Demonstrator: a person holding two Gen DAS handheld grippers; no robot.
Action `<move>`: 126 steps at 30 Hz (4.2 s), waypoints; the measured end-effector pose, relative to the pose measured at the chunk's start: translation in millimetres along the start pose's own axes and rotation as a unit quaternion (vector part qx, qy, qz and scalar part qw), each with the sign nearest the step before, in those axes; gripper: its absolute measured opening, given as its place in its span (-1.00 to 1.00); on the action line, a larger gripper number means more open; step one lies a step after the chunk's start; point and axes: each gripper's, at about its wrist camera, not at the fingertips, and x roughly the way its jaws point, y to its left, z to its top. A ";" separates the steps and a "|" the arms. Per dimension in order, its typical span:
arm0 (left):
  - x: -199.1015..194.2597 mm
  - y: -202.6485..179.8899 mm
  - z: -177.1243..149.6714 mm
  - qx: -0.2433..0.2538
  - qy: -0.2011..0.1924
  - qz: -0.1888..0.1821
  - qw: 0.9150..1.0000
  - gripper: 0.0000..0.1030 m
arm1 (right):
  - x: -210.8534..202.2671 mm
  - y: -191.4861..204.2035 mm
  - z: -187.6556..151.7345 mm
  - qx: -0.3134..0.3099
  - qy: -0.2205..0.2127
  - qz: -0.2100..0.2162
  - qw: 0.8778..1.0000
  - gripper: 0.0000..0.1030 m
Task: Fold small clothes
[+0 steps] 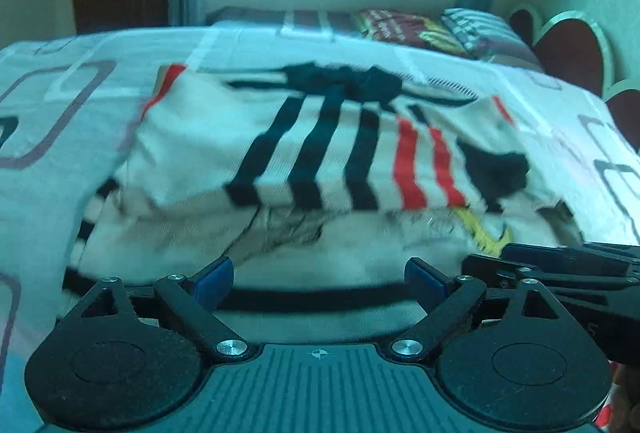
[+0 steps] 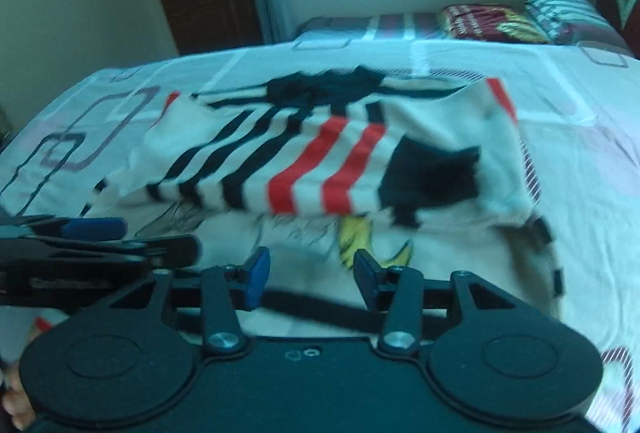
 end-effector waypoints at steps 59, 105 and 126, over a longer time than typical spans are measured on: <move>-125.0 72.4 -127.9 0.064 0.009 0.013 0.998 0.79 | -118.1 54.5 -150.2 0.054 0.001 -0.150 0.987 0.33; -127.9 127.3 -138.6 -0.044 0.070 -0.106 0.991 0.34 | -139.2 -8.8 -167.5 0.134 0.035 -0.132 0.982 0.18; -129.7 119.5 -145.3 -0.076 0.078 -0.133 0.985 0.53 | -141.5 -4.7 -164.1 0.142 0.054 -0.097 0.984 0.02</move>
